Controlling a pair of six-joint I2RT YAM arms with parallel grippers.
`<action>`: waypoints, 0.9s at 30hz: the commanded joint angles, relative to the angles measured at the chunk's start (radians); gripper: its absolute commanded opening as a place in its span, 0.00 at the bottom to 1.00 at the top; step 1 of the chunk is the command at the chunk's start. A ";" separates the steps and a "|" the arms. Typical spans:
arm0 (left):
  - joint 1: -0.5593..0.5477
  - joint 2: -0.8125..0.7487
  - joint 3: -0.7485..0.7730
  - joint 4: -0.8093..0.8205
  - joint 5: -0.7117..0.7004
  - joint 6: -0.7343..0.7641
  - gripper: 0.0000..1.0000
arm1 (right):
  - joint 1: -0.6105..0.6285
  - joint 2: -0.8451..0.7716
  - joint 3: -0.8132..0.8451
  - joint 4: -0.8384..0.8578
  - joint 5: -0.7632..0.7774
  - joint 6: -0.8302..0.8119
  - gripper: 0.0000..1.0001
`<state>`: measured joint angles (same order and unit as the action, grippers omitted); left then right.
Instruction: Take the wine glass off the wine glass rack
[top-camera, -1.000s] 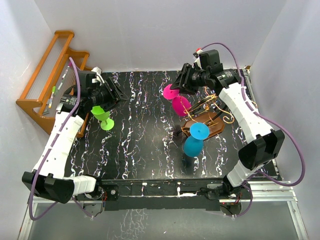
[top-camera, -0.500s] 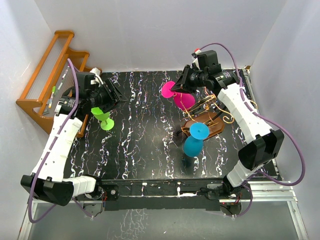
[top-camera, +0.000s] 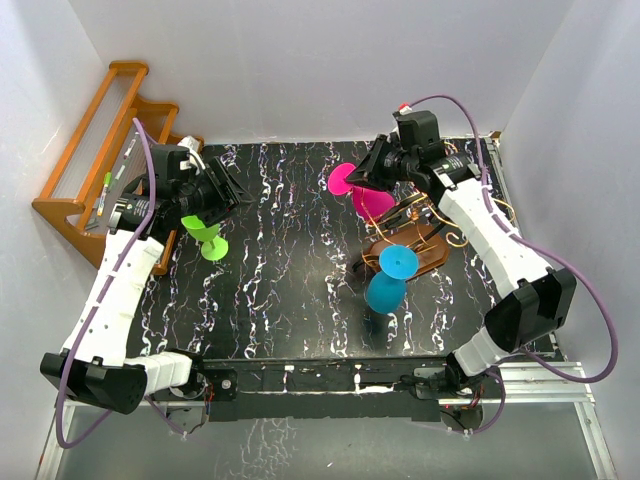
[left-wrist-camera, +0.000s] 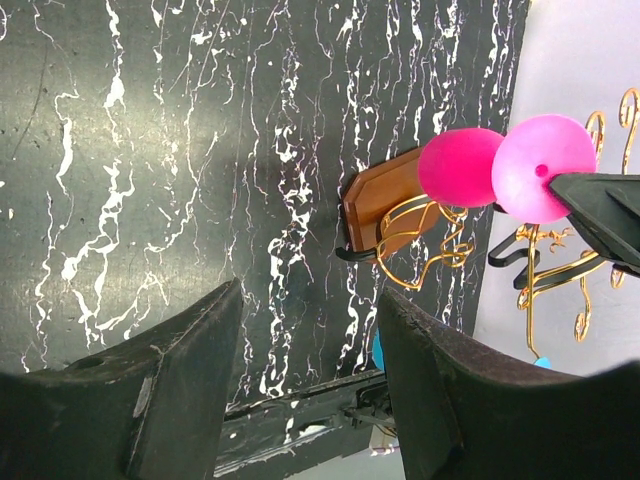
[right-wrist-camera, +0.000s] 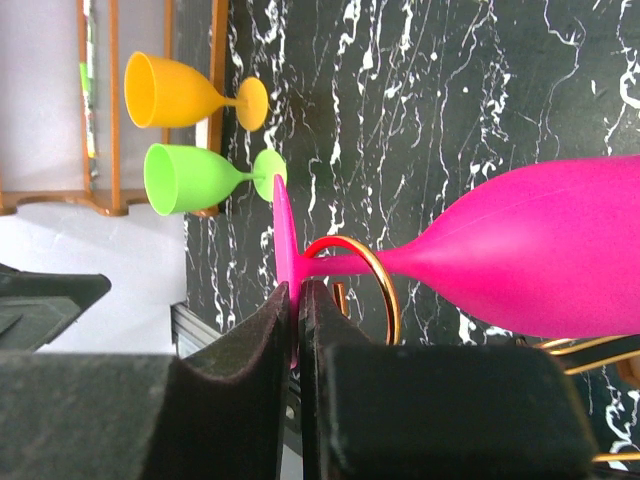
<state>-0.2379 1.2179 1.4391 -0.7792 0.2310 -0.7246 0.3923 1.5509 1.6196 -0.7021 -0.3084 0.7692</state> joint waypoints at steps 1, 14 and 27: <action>-0.002 -0.035 0.009 -0.025 -0.008 0.010 0.54 | -0.003 -0.081 -0.033 0.164 0.068 0.060 0.08; -0.002 -0.039 0.009 -0.031 -0.011 0.009 0.54 | -0.015 -0.159 -0.067 0.161 0.051 0.082 0.08; -0.003 -0.025 0.018 -0.022 0.009 0.003 0.54 | -0.017 -0.248 -0.170 0.195 -0.235 0.042 0.08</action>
<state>-0.2379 1.2152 1.4391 -0.7940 0.2253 -0.7254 0.3832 1.3495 1.4582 -0.6243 -0.3737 0.8398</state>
